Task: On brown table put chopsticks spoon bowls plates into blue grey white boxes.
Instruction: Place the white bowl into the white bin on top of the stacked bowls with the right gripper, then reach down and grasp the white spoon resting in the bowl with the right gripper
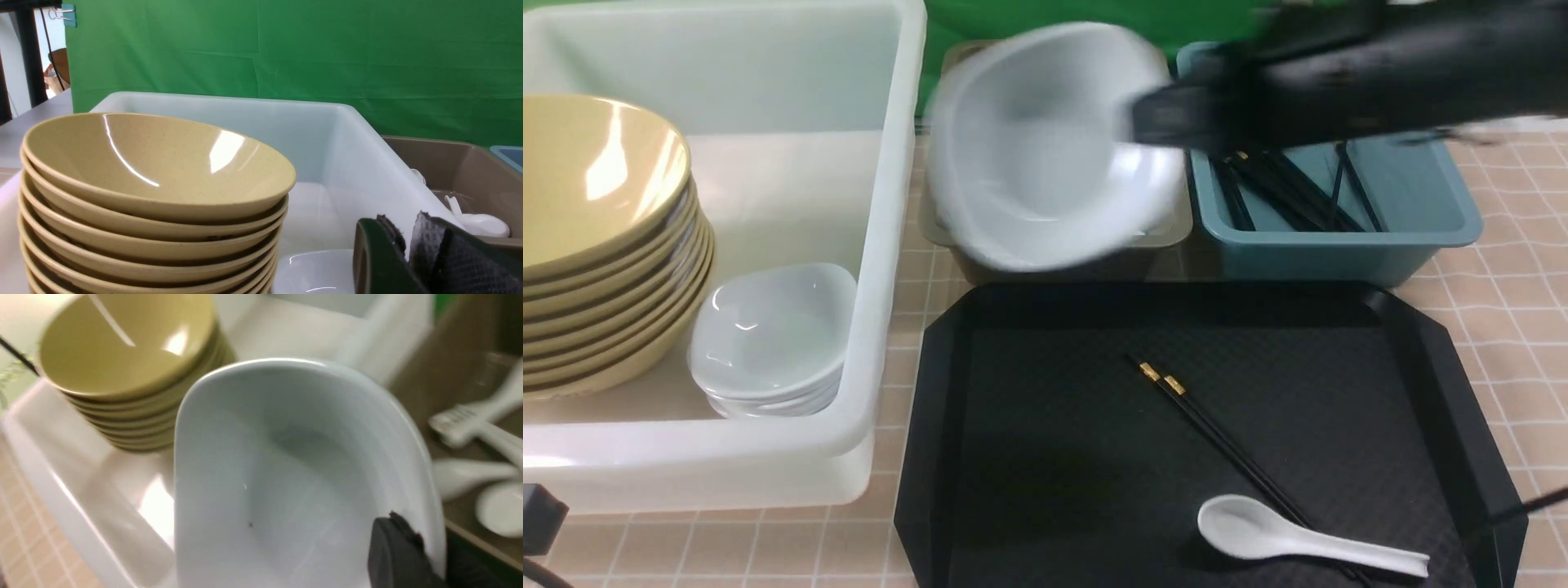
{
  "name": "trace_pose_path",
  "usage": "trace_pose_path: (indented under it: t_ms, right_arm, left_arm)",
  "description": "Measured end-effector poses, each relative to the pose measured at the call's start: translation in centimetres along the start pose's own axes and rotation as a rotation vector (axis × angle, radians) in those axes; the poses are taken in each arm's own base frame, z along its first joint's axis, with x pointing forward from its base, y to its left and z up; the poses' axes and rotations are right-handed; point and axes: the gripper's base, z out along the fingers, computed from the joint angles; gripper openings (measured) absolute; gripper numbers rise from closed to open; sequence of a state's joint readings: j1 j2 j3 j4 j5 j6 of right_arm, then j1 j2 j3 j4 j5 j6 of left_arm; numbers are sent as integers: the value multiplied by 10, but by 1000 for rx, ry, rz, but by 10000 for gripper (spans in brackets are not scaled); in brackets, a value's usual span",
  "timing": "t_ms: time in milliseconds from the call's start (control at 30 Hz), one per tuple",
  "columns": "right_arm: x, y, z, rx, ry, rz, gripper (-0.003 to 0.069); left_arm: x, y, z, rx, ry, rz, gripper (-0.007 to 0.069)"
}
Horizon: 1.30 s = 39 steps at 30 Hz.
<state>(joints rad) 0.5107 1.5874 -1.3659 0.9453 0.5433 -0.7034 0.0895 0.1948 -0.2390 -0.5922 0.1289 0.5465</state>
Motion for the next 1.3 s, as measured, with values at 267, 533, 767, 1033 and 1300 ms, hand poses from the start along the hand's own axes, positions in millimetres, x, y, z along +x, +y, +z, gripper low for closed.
trace_pose_path:
  t_ms: [267, 533, 767, 1033, 1300]
  right_arm:
    - [29, 63, 126, -76, -16, -88, 71]
    - [58, 51, 181, -40, 26, -84, 118]
    - [54, 53, 178, -41, 14, -87, 342]
    - [9, 70, 105, -204, 76, -209, 447]
    - [20, 46, 8, 158, 546, -395, 412]
  left_arm:
    - [0, 0, 0, 0, 0, -12, 96]
    - [0, 0, 0, 0, 0, -24, 96]
    - [0, 0, 0, 0, 0, -24, 96]
    - [0, 0, 0, 0, 0, -27, 96]
    - [0, 0, 0, 0, 0, -39, 96]
